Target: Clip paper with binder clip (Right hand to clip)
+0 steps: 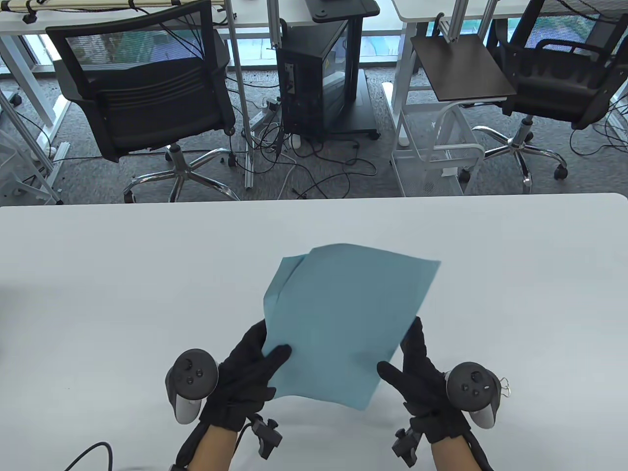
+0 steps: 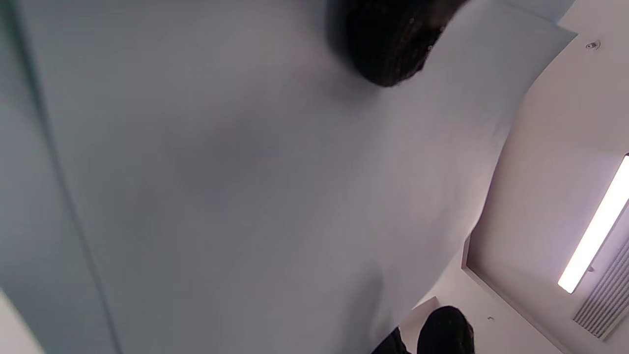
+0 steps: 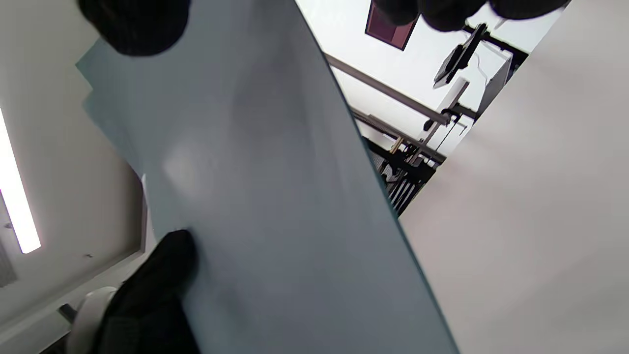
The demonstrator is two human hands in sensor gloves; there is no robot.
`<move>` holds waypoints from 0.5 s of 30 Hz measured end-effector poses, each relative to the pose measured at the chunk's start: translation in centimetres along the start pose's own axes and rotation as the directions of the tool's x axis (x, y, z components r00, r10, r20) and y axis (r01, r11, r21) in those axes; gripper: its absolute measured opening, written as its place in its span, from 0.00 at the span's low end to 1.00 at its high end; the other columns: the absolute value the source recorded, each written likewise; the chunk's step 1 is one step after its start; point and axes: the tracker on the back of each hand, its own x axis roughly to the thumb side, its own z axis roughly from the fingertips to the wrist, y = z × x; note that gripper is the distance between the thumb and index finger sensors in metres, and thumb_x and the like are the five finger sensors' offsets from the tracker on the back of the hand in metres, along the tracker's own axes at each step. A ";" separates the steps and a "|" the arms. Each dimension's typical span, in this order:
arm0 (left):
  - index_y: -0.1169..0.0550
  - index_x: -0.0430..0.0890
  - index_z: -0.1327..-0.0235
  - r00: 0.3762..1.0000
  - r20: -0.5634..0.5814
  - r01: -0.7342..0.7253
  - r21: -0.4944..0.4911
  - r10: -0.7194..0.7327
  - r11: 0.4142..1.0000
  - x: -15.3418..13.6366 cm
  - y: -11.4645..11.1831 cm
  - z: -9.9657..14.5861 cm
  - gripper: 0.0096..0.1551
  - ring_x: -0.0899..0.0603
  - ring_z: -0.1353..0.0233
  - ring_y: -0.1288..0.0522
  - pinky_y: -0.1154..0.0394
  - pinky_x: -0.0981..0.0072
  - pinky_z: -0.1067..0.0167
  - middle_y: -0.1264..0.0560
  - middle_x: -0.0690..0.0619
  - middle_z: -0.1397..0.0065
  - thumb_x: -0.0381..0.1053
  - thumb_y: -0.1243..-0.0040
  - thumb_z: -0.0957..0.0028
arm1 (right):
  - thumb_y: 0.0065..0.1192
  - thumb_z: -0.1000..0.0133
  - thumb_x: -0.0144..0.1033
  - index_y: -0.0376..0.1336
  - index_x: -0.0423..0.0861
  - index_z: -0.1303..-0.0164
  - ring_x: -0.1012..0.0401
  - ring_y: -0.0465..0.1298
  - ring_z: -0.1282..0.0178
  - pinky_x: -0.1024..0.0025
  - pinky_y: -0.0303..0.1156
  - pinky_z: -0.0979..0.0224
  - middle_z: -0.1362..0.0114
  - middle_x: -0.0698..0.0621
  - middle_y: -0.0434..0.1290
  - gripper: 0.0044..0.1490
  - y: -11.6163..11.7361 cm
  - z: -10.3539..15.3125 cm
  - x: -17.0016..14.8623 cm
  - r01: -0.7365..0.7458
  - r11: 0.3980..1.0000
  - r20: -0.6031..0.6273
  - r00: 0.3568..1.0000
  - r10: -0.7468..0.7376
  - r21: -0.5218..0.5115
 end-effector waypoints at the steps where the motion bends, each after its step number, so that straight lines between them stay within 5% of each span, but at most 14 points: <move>1: 0.41 0.65 0.26 1.000 -0.001 0.003 -0.017 -0.003 1.000 -0.3 -0.4 0.0 0.30 0.51 0.33 0.20 0.22 0.57 0.33 0.24 0.66 0.29 0.53 0.42 0.38 | 0.54 0.38 0.58 0.33 0.28 0.14 0.27 0.55 0.17 0.24 0.54 0.26 0.14 0.23 0.48 0.64 0.0 -0.1 -0.2 0.074 0.996 0.013 0.997 -0.075 0.057; 3: 0.41 0.65 0.26 1.000 -0.029 -0.001 -0.020 0.000 1.000 -0.9 -0.7 0.1 0.30 0.50 0.31 0.21 0.23 0.55 0.31 0.25 0.67 0.28 0.54 0.41 0.38 | 0.59 0.36 0.44 0.47 0.43 0.15 0.40 0.70 0.22 0.35 0.67 0.28 0.18 0.36 0.64 0.43 0.1 -0.2 -0.4 0.150 0.986 0.024 0.988 -0.152 0.074; 5: 0.44 0.64 0.23 0.997 -0.063 0.034 -0.053 -0.038 0.998 -1.2 -0.7 0.3 0.35 0.46 0.25 0.25 0.27 0.49 0.27 0.28 0.66 0.25 0.58 0.41 0.39 | 0.61 0.37 0.33 0.61 0.46 0.25 0.46 0.79 0.33 0.45 0.74 0.34 0.27 0.43 0.74 0.28 0.1 -0.3 -0.2 0.116 0.993 0.046 0.992 -0.115 -0.007; 10: 0.41 0.63 0.24 1.000 -0.020 0.007 0.080 -0.006 0.997 -0.2 0.5 0.8 0.31 0.48 0.27 0.24 0.28 0.49 0.27 0.26 0.67 0.29 0.58 0.43 0.38 | 0.64 0.39 0.35 0.64 0.50 0.29 0.51 0.82 0.39 0.49 0.76 0.37 0.32 0.49 0.78 0.26 -0.4 0.2 2.1 -0.138 0.982 0.129 0.980 0.154 -0.126; 15: 0.38 0.64 0.28 0.983 0.024 0.174 0.160 -0.180 0.972 1.4 0.4 1.1 0.26 0.50 0.27 0.24 0.27 0.51 0.27 0.27 0.68 0.27 0.57 0.44 0.37 | 0.64 0.40 0.40 0.64 0.49 0.29 0.51 0.81 0.38 0.49 0.76 0.36 0.32 0.49 0.78 0.28 -0.4 0.5 4.7 -0.301 0.928 0.171 0.924 0.341 -0.221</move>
